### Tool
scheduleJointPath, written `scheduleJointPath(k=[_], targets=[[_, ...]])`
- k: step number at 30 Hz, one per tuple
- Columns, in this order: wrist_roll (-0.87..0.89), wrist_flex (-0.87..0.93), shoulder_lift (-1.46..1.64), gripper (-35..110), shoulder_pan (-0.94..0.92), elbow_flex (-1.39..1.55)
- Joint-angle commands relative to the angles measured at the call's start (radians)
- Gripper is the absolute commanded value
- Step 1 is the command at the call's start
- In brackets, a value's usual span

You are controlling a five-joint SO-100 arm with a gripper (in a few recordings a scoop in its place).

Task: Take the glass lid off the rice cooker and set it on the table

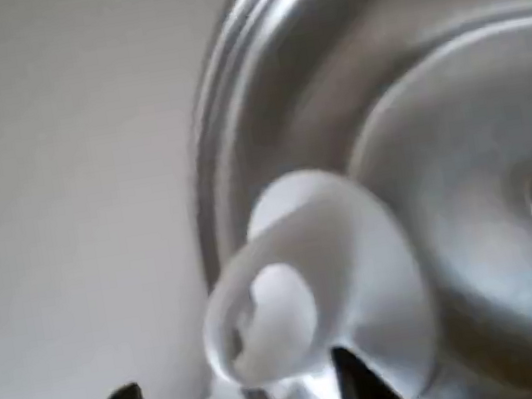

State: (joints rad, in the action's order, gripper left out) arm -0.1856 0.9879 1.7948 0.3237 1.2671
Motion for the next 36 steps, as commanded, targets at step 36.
scheduleJointPath(k=[36], targets=[[-0.003, -0.133, -0.210, 16, -0.034, -0.233]])
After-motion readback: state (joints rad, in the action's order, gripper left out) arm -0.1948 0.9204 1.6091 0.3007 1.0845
